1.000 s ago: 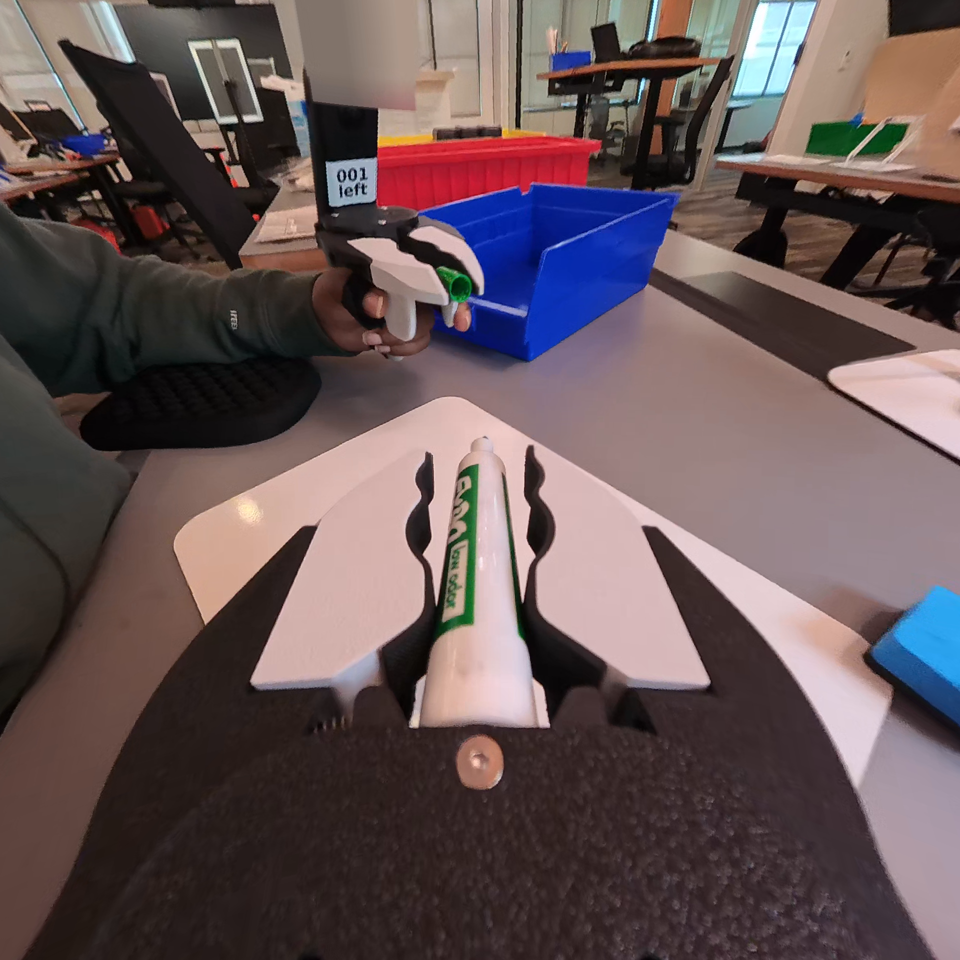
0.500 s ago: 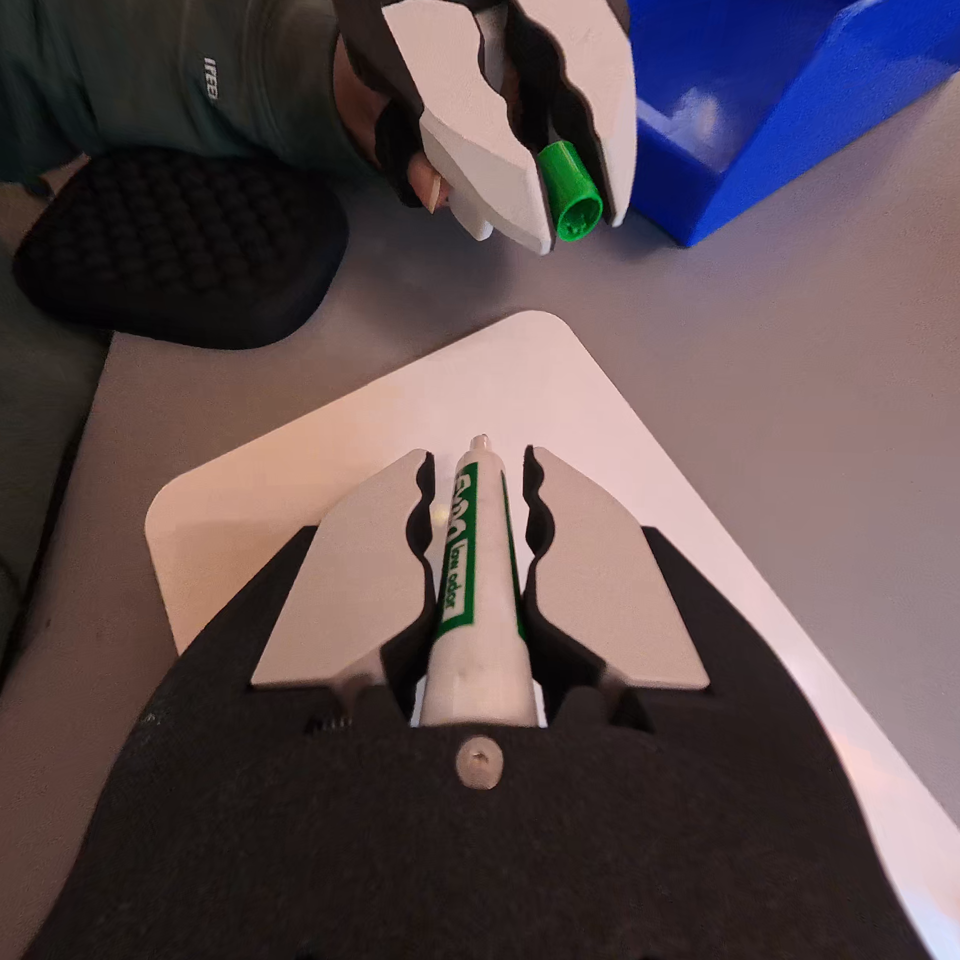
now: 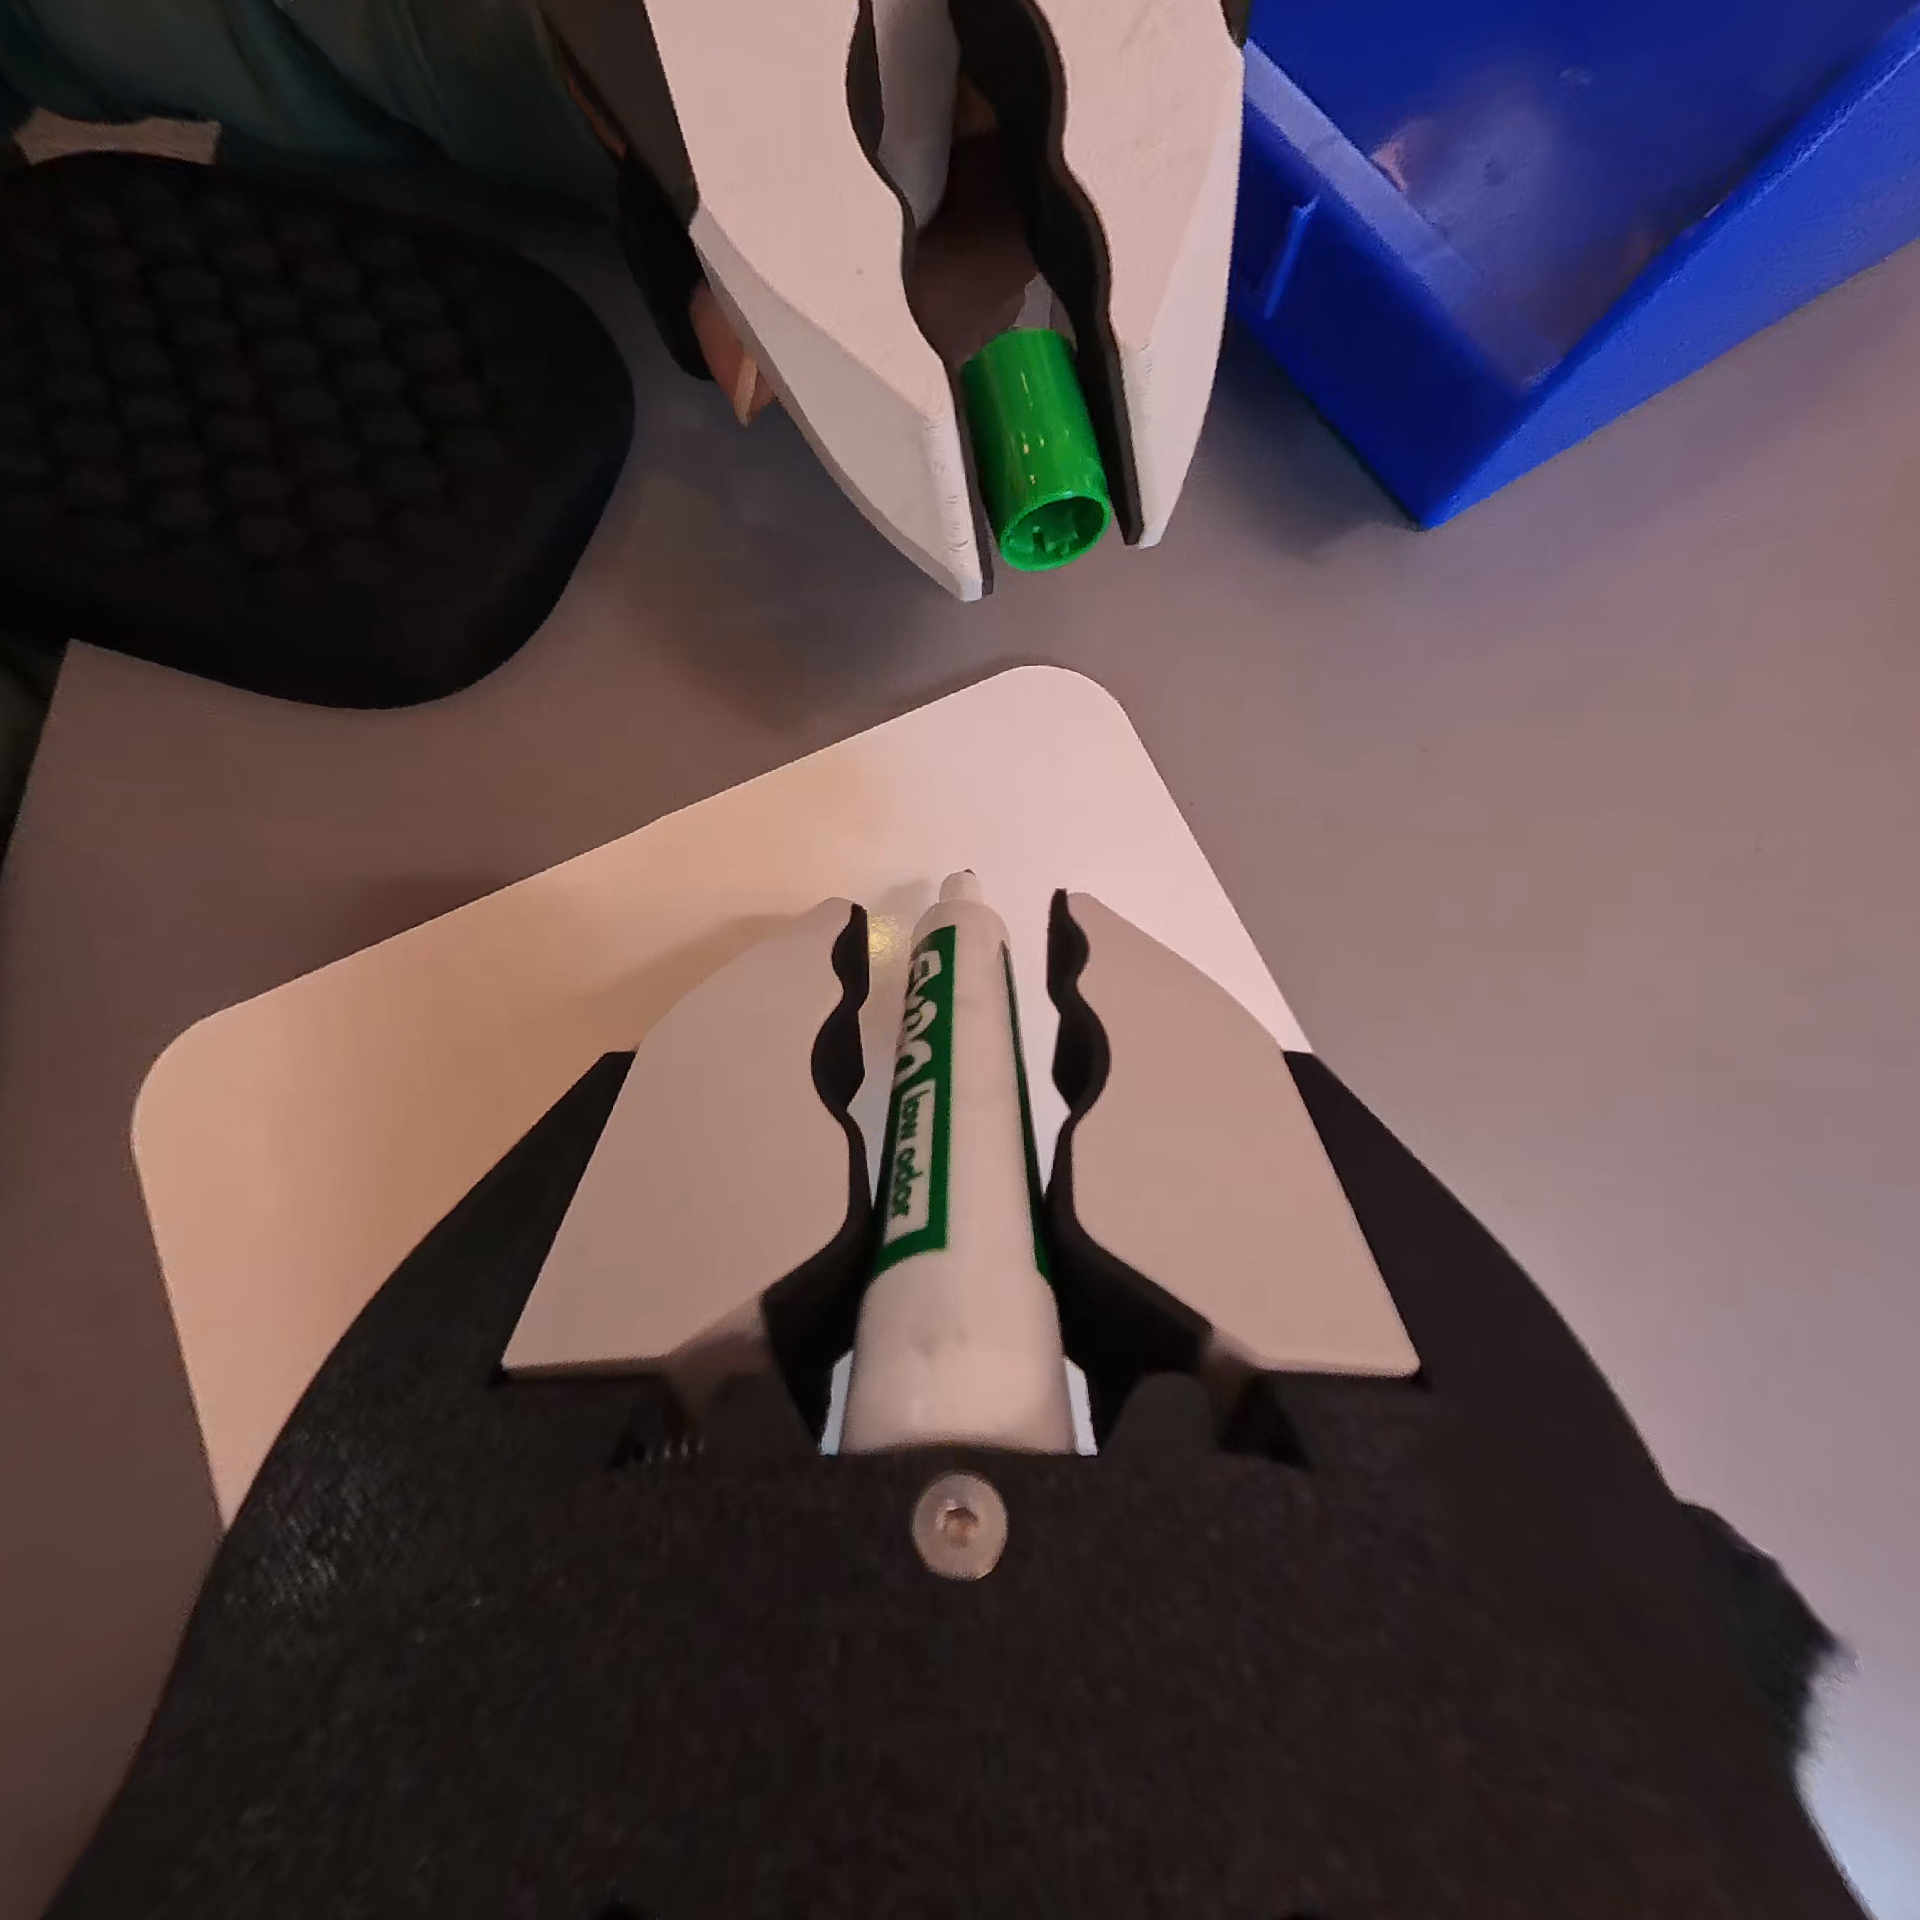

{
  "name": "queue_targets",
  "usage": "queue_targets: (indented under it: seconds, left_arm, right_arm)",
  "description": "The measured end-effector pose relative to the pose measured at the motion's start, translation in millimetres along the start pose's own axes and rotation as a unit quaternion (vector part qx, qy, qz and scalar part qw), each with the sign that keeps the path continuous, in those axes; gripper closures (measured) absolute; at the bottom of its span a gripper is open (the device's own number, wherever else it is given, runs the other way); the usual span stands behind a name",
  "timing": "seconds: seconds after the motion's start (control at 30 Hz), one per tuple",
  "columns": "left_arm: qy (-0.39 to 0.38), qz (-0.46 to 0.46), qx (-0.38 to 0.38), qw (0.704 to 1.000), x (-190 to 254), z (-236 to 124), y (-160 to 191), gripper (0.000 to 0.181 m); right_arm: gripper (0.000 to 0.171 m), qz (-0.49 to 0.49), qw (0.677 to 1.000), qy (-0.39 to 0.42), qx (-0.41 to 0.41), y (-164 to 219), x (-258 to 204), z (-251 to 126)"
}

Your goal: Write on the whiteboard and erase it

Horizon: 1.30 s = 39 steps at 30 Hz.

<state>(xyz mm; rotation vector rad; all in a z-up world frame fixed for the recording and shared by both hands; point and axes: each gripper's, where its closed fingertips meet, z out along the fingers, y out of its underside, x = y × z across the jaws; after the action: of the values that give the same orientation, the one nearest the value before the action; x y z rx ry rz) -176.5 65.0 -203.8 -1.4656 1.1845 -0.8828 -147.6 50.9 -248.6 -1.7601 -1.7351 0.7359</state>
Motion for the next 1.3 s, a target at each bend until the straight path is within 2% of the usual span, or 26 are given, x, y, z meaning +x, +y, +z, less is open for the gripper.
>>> queue_targets:
  seconds: [1.3]
  left_arm:
    - [-0.004, -0.011, -0.017, 1.0, -4, 1, 9, 0.161]
  right_arm:
    - [0.137, -0.03, 0.999, 0.006, -0.018, 0, 1, 10]
